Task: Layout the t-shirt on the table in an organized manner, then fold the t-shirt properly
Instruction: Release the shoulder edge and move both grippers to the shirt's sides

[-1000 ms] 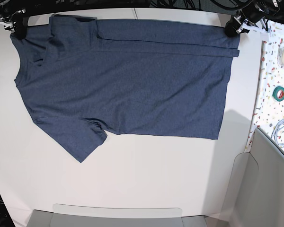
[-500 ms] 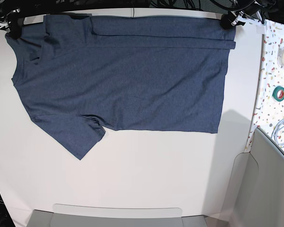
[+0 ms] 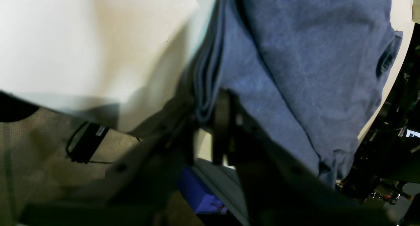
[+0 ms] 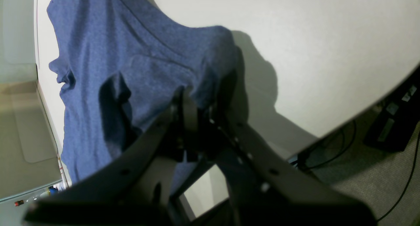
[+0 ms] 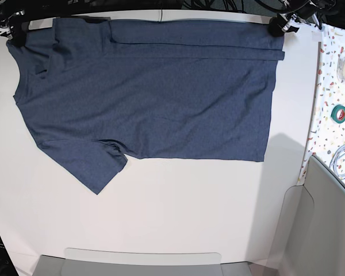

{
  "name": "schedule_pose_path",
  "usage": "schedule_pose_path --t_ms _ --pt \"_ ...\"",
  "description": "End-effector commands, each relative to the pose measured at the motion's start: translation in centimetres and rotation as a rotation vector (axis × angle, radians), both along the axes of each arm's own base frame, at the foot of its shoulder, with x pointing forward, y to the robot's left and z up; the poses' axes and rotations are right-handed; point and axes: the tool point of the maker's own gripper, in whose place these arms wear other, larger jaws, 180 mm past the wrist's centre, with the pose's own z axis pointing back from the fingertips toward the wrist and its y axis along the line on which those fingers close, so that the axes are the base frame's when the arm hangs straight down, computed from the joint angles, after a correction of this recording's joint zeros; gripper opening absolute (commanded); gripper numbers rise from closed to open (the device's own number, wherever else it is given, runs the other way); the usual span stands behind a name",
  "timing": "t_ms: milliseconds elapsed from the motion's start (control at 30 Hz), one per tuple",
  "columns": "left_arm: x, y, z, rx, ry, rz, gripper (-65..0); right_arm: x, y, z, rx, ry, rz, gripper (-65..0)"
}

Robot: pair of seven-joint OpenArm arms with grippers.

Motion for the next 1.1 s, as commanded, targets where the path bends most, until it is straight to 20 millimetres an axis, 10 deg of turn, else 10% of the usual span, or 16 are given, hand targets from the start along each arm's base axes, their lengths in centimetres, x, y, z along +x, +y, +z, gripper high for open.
schedule_pose_path --t_ms 0,433,733,867,1067 --pt "-0.5 0.9 0.2 0.035 0.016 0.0 -52.3 0.2 -1.2 1.3 -0.044 -0.025 -0.009 -65.0" --pt "0.5 2.7 2.1 0.104 -0.035 0.015 -49.9 0.8 -1.3 2.3 -0.028 -0.021 0.045 -41.1" --pt "3.9 7.3 5.3 0.226 -0.136 0.04 -49.9 1.4 -6.8 9.1 -0.254 -0.107 -0.021 -41.0" --pt "7.5 8.1 7.1 0.264 -0.219 -0.002 -49.9 4.0 -8.6 10.9 -0.338 -0.11 -0.007 -41.0" --pt "13.9 7.3 10.2 0.325 -0.322 -0.192 -49.9 14.3 -7.0 13.2 -0.485 -0.087 0.216 -41.0"
